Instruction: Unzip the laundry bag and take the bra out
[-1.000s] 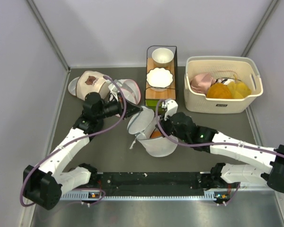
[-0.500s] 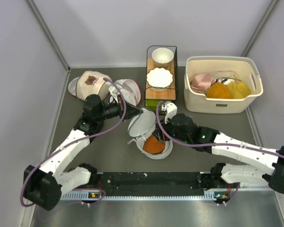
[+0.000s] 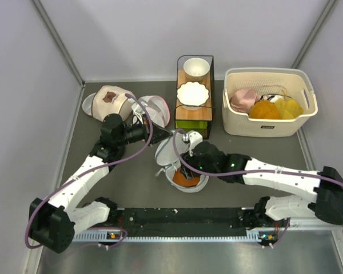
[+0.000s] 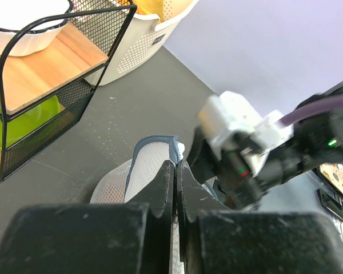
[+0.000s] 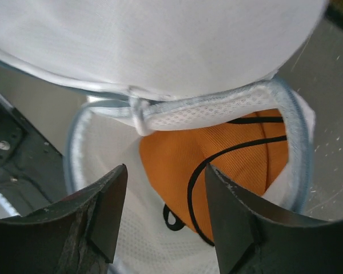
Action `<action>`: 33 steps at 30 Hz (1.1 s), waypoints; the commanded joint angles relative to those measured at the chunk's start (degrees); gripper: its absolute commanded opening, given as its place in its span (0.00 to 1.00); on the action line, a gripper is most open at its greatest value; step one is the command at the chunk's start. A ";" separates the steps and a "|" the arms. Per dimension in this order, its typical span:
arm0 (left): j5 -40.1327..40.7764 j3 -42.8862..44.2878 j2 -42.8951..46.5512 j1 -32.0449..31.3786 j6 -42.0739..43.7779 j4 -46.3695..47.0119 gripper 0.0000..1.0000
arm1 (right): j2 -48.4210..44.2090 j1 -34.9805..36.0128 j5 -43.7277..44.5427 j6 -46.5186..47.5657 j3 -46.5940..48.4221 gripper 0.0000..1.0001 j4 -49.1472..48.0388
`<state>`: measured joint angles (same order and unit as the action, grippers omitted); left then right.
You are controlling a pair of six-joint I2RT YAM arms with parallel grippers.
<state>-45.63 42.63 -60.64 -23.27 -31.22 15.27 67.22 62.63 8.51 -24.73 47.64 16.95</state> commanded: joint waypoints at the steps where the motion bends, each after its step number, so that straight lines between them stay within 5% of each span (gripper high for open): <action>1: -0.87 0.43 -0.18 0.24 0.20 2.84 0.00 | 7.30 0.56 -0.42 -1.46 1.05 0.59 1.42; 8: -0.96 0.35 -0.09 0.24 0.28 2.93 0.00 | 16.62 0.65 4.57 -1.99 0.44 0.59 0.54; 12: -1.13 0.43 -0.09 0.24 0.37 2.93 0.00 | 15.40 0.65 4.76 -2.25 -0.09 0.00 0.01; 24: -2.36 0.35 -1.15 0.24 -1.03 4.86 0.00 | -3.57 0.74 5.11 0.21 5.80 0.00 -0.34; 33: -2.45 0.17 -0.97 0.24 -1.21 5.12 0.00 | -5.17 0.65 5.37 1.26 10.37 0.00 -1.39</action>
<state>-46.96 42.63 -61.80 -23.22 -31.90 16.80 63.57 62.85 12.56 -24.47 55.44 18.15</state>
